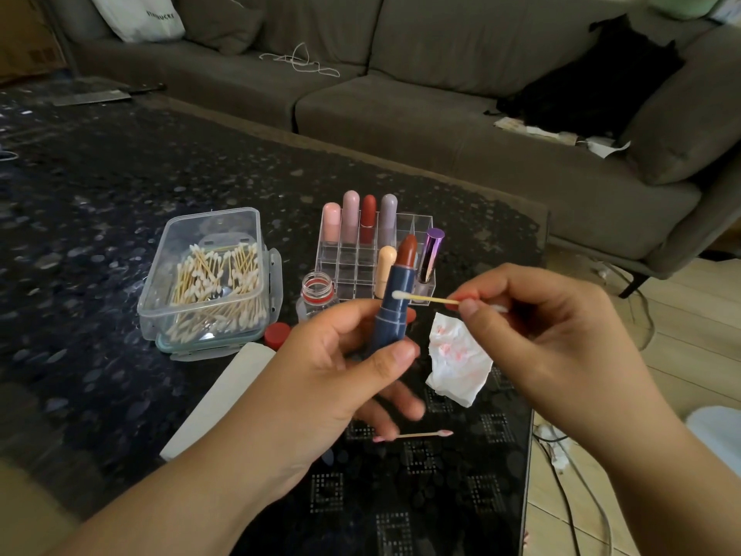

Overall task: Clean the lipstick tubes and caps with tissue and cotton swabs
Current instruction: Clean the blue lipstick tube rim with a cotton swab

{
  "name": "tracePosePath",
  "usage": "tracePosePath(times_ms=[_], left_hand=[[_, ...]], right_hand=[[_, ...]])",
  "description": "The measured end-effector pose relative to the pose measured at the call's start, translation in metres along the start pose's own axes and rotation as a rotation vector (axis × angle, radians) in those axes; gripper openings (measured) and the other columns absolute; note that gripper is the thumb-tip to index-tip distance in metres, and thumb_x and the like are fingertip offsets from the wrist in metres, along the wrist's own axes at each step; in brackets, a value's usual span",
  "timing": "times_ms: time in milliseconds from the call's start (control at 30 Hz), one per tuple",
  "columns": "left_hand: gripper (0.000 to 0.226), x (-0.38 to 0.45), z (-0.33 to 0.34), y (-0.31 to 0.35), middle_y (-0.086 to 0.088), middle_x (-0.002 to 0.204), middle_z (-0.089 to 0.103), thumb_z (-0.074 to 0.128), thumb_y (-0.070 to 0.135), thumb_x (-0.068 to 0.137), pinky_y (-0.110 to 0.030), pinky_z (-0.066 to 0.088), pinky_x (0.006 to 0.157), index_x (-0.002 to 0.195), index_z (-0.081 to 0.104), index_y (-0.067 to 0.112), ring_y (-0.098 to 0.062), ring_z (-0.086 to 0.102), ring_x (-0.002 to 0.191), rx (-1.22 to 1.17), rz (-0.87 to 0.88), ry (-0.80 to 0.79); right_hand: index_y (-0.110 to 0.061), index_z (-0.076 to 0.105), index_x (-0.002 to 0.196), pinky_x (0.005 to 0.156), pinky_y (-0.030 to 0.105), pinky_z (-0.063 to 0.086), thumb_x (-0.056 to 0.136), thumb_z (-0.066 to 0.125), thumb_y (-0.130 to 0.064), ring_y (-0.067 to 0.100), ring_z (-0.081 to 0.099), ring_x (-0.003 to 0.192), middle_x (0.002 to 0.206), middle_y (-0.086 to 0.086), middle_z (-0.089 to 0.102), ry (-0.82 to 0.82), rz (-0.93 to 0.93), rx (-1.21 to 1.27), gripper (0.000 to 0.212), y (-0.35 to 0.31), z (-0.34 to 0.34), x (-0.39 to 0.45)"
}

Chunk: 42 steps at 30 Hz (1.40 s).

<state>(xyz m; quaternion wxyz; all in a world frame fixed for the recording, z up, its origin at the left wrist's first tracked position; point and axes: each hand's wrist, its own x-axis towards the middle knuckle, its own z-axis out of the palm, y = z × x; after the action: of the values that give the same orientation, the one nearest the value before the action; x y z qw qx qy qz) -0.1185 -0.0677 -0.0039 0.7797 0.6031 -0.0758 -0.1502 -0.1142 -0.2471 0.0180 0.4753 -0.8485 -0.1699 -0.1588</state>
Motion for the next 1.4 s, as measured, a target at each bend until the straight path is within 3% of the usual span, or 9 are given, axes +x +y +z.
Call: tracePosePath(times_ms=[133,367,533,833,1100,1400], left_hand=[[0.041,-0.0003,-0.0001,0.0025,-0.005,0.080,0.072,0.065,0.024,0.066,-0.018,0.035,0.034,0.106,0.063,0.019,-0.016,0.050,0.038,0.015,-0.007,-0.007],[0.033,-0.0001,-0.0019,0.0012,-0.012,0.083,0.071,0.051,0.023,0.077,-0.023,0.048,0.046,0.106,0.065,0.014,-0.025,0.062,0.053,-0.106,-0.019,0.005],[0.038,0.0012,-0.0007,-0.0021,-0.003,0.081,0.071,0.055,0.023,0.073,-0.021,0.050,0.051,0.109,0.063,0.014,-0.023,0.066,0.058,-0.028,0.015,0.048],[0.037,0.0008,-0.0003,-0.0036,0.002,0.080,0.071,0.056,0.025,0.072,-0.020,0.051,0.053,0.105,0.064,0.010,-0.022,0.067,0.059,0.008,0.047,0.056],[0.032,0.0014,0.0020,-0.0056,0.002,0.079,0.070,0.060,0.024,0.069,-0.021,0.051,0.053,0.098,0.065,0.012,-0.023,0.067,0.058,0.019,0.070,0.054],[0.032,0.0014,0.0029,-0.0044,0.004,0.078,0.070,0.061,0.024,0.068,-0.021,0.051,0.052,0.096,0.064,0.011,-0.022,0.067,0.057,0.027,0.084,0.061]], right_hand=[[-0.024,0.069,0.075,0.051,0.007,0.034,0.080,0.062,-0.021,0.004,0.047,0.051,0.057,0.000,0.055,-0.001,-0.005,0.005,0.009,-0.0001,0.0010,0.0002],[-0.025,0.069,0.075,0.052,0.006,0.036,0.080,0.061,-0.020,0.003,0.048,0.052,0.057,-0.007,0.055,0.022,-0.016,-0.015,0.010,-0.0003,0.0012,0.0000],[-0.025,0.068,0.076,0.051,0.010,0.036,0.081,0.060,-0.020,0.004,0.046,0.051,0.054,-0.013,0.051,0.105,-0.017,0.059,0.010,-0.0009,-0.0032,0.0025],[-0.024,0.068,0.076,0.050,0.012,0.036,0.081,0.060,-0.019,0.005,0.044,0.051,0.055,-0.005,0.050,0.102,-0.021,0.051,0.010,-0.0009,-0.0050,0.0022],[-0.025,0.068,0.075,0.049,0.006,0.035,0.081,0.060,-0.019,0.001,0.044,0.048,0.054,-0.009,0.051,0.086,-0.025,0.051,0.011,-0.0042,-0.0020,0.0019],[-0.023,0.069,0.075,0.048,0.009,0.034,0.081,0.060,-0.019,0.002,0.042,0.047,0.050,-0.014,0.047,0.084,-0.022,0.069,0.011,-0.0038,-0.0045,0.0028]])
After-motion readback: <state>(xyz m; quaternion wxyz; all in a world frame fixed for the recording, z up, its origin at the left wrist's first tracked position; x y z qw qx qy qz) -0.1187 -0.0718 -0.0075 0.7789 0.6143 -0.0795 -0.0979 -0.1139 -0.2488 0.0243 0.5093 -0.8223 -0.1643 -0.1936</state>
